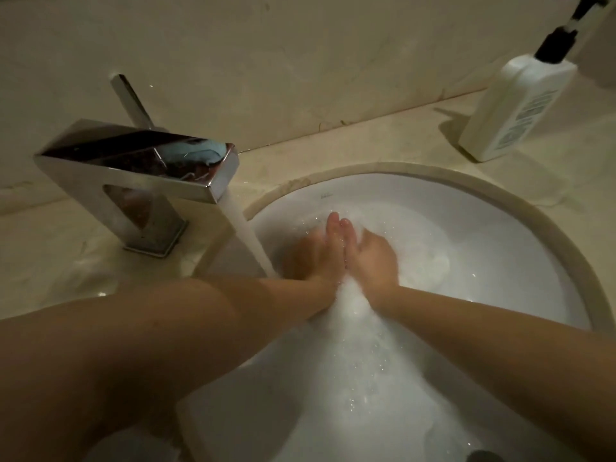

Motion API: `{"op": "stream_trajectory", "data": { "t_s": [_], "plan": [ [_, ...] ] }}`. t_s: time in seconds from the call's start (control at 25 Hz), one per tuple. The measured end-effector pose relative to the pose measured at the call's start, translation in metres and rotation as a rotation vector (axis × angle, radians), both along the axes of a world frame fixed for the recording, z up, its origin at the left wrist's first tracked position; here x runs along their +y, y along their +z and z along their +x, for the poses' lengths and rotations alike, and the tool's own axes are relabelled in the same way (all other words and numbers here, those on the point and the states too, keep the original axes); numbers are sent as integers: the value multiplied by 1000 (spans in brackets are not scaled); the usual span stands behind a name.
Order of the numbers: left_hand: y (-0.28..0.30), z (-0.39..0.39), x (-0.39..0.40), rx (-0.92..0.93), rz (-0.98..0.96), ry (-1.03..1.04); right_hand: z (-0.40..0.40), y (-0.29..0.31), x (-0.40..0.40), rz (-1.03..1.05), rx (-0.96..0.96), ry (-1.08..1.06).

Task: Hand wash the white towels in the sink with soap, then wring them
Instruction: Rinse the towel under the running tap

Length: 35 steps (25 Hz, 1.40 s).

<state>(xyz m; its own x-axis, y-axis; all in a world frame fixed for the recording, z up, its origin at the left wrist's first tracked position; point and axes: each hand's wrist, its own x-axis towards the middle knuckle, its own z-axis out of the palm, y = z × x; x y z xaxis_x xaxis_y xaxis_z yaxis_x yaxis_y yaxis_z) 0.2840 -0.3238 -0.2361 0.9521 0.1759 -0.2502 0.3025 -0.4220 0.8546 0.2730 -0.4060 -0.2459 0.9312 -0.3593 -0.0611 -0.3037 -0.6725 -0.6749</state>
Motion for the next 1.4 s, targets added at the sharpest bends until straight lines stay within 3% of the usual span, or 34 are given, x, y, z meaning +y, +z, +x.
{"op": "stream_trajectory", "data": {
  "t_s": [0.24,0.4,0.68,0.92,1.04,1.12,1.24,1.4],
  "plan": [
    [8,6,3,15,93,2,15,10,-4,13,103,83],
    [16,8,13,61,144,-165,3,28,-12,131,170,237],
    [49,-2,22,19,-157,-86,-21,55,-38,146,299,287],
    [91,2,42,-241,-251,-165,-27,93,-22,752,-25,144],
    [99,-2,43,-326,-303,-159,-30,106,-21,844,-164,46],
    [89,-7,38,-272,-310,-157,-36,101,-21,764,-185,-18],
    [62,-12,34,-184,-210,-210,-45,79,-31,587,-53,-1],
    [36,-15,29,-136,255,-430,-42,63,-45,456,104,50]
  ]
}}
